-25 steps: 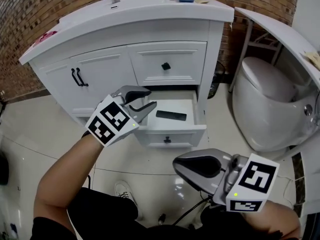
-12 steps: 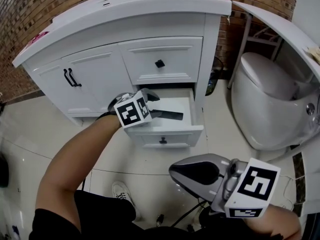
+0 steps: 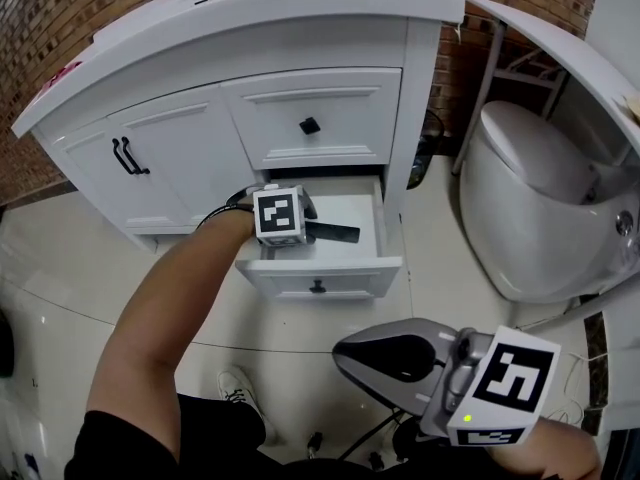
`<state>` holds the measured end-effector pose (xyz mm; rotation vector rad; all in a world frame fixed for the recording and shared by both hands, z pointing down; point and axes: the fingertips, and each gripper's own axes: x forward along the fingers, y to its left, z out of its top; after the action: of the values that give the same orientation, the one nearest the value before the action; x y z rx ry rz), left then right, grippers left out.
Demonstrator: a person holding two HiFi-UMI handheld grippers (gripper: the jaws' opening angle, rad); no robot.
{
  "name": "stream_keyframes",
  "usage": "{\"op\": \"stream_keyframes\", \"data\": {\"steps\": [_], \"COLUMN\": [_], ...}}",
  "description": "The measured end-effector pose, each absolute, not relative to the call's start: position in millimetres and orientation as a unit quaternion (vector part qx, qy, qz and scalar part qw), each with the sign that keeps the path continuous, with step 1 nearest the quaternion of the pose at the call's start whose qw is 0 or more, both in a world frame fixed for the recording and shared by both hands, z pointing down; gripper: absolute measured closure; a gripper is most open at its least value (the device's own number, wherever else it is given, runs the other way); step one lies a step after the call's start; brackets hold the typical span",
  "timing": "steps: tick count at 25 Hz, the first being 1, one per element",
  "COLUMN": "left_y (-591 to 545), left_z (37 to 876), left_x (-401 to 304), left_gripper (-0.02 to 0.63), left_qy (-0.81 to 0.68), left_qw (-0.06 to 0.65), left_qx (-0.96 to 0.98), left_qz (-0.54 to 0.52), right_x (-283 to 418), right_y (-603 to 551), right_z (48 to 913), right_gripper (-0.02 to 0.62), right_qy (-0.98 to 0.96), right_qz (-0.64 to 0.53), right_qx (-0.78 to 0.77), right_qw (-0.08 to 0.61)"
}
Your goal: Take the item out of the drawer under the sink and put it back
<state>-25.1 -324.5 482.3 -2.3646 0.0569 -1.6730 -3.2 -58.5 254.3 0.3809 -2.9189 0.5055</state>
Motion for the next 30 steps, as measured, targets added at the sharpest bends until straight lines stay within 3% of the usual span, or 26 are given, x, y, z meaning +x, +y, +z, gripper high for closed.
{"op": "stream_keyframes", "data": {"steps": [12, 28, 30], "left_y": [-339.8, -336.3, -334.8], "left_z": [517.8, 537.1, 537.9], "left_x": [-22.4, -7.2, -8.1], "left_gripper": [0.405, 0.407, 0.430], "left_qy": [-0.005, -0.051, -0.055], "left_qw": [0.048, 0.028, 0.023], "left_qx": [-0.813, -0.816, -0.815], "left_qz": [-0.580, -0.575, -0.577], "right_x": [4.1, 4.7, 4.7], "right_y": [-78.2, -91.6, -92.8], "right_z": [262.7, 265.4, 264.9], "right_gripper": [0.588, 0.588, 0.588], "right_qy": [-0.967, -0.962, -0.962], "right_qz": [0.204, 0.224, 0.225], "right_qx": [0.135, 0.141, 0.141], "right_qw": [0.071, 0.062, 0.060]}}
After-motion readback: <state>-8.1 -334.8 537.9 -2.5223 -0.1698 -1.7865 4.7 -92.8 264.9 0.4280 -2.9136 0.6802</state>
